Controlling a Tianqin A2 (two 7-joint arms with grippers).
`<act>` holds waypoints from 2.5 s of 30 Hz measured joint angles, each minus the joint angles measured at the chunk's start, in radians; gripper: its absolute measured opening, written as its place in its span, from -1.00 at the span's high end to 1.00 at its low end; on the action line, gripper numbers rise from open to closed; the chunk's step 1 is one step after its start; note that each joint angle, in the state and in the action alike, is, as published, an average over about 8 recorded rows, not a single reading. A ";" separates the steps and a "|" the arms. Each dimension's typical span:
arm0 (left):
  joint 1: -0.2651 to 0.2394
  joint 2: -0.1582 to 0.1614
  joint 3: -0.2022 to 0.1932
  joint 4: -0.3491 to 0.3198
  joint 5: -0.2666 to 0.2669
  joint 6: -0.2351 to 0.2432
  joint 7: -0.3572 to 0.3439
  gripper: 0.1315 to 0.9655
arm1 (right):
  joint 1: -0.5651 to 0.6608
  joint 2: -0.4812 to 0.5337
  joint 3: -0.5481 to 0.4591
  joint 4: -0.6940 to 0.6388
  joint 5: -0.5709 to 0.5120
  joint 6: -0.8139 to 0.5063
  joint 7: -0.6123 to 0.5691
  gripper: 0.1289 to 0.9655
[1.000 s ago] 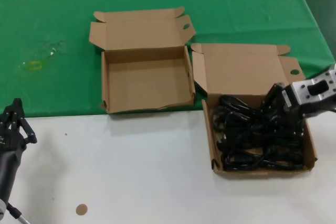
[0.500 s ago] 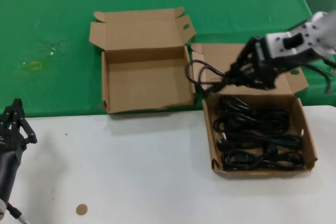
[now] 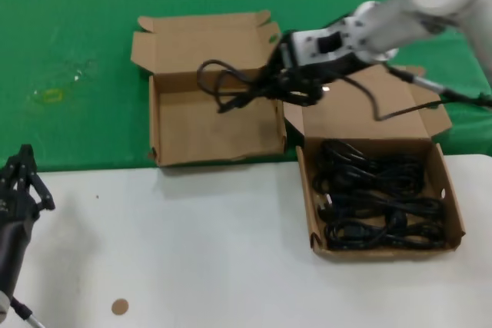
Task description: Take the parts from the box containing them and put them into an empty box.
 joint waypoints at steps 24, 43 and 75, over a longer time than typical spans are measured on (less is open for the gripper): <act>0.000 0.000 0.000 0.000 0.000 0.000 0.000 0.97 | 0.172 -0.317 -0.243 -0.600 0.341 0.306 -0.225 0.78; 0.000 0.000 0.000 0.000 0.000 0.000 0.000 0.97 | 0.175 -0.320 -0.483 -0.604 0.565 0.375 -0.234 0.76; 0.000 0.000 0.000 0.000 0.000 0.000 0.000 0.97 | 0.217 -0.320 -0.455 -0.601 0.586 0.322 -0.280 -0.29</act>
